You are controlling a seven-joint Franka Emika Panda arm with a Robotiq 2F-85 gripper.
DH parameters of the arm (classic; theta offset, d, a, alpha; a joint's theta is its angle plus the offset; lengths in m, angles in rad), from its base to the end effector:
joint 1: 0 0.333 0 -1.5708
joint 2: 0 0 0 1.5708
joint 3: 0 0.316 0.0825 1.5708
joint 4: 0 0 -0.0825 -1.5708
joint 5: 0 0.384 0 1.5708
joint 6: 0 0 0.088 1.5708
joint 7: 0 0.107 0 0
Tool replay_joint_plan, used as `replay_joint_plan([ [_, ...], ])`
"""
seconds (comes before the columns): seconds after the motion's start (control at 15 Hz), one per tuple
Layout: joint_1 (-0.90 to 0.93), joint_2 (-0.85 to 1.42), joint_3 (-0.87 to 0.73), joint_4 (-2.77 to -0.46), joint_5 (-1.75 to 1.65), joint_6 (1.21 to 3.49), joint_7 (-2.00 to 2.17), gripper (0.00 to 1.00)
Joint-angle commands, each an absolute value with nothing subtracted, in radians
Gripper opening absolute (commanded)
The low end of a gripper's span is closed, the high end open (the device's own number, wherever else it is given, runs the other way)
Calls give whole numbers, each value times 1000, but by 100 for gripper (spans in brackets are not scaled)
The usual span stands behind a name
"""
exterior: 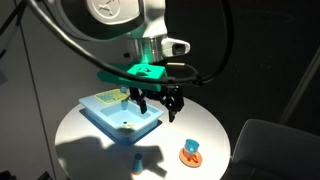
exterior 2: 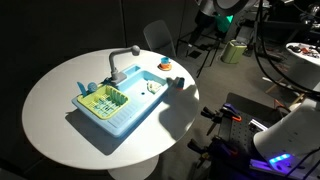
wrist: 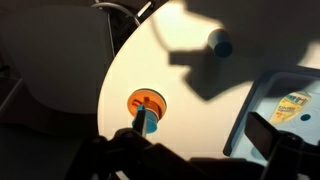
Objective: Move the stacked cups from the table to the plate rack on the toy sink
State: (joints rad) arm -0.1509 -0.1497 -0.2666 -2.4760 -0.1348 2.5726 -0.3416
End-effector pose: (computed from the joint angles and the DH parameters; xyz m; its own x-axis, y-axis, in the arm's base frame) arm 0.4415 -0.1935 0.3697 0.9781 0.0403 0.2042 0.0127 -0.9908 0.1345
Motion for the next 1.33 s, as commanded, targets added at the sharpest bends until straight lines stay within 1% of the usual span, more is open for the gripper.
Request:
replay_joint_plan([
  [0.0,-152,-79,-250,-2455,-93,2603,-360,100],
  [0.6,-161,68,-200,-2474,-33,2652,-353,100],
  [1.27,-191,254,-141,-2466,22,2783,-335,100],
])
